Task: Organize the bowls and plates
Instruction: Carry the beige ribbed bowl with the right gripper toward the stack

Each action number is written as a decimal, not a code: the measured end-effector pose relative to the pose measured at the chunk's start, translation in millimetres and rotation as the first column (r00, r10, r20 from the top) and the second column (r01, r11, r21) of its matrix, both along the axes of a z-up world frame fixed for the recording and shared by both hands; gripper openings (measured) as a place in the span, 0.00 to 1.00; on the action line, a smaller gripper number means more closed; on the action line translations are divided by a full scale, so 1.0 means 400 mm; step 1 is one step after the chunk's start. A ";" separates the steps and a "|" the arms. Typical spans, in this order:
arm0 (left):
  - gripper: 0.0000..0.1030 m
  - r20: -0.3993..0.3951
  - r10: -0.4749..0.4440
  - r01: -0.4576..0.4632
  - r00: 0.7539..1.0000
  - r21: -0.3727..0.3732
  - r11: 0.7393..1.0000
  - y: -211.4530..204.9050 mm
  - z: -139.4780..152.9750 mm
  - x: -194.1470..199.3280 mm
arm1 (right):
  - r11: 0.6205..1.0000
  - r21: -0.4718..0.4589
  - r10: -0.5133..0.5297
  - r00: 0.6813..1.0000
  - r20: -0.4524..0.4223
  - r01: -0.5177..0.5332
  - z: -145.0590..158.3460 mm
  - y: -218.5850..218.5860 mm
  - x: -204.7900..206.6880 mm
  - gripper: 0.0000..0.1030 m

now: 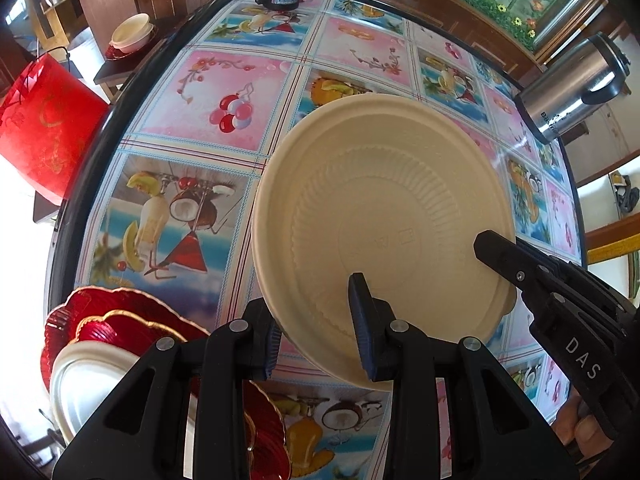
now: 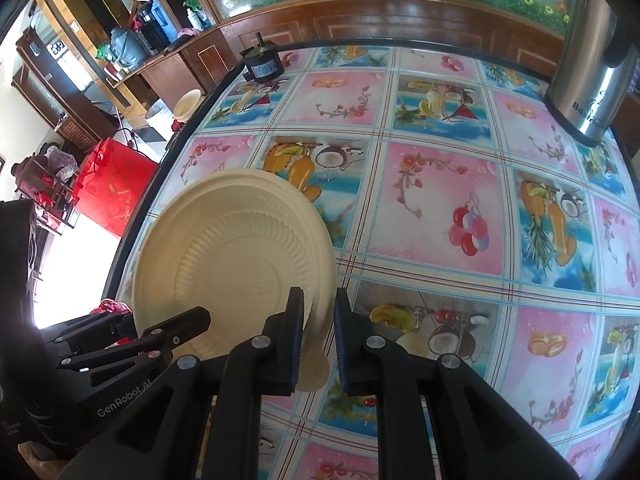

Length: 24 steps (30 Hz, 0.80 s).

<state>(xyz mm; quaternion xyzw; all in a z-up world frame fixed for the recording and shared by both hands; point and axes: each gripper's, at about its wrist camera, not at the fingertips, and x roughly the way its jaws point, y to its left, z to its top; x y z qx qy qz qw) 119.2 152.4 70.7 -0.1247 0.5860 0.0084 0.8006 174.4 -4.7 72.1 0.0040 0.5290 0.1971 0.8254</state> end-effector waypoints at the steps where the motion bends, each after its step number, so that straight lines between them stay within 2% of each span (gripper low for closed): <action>1: 0.30 0.002 0.002 -0.002 1.000 0.001 1.000 0.002 0.003 -0.005 | 1.000 -0.001 0.003 1.000 0.003 -0.003 0.002 0.001 -0.005 0.12; 24: 0.30 0.054 0.045 -0.046 0.998 0.013 0.999 0.051 0.066 -0.109 | 0.999 0.016 0.050 0.998 0.041 -0.051 0.047 0.047 -0.084 0.13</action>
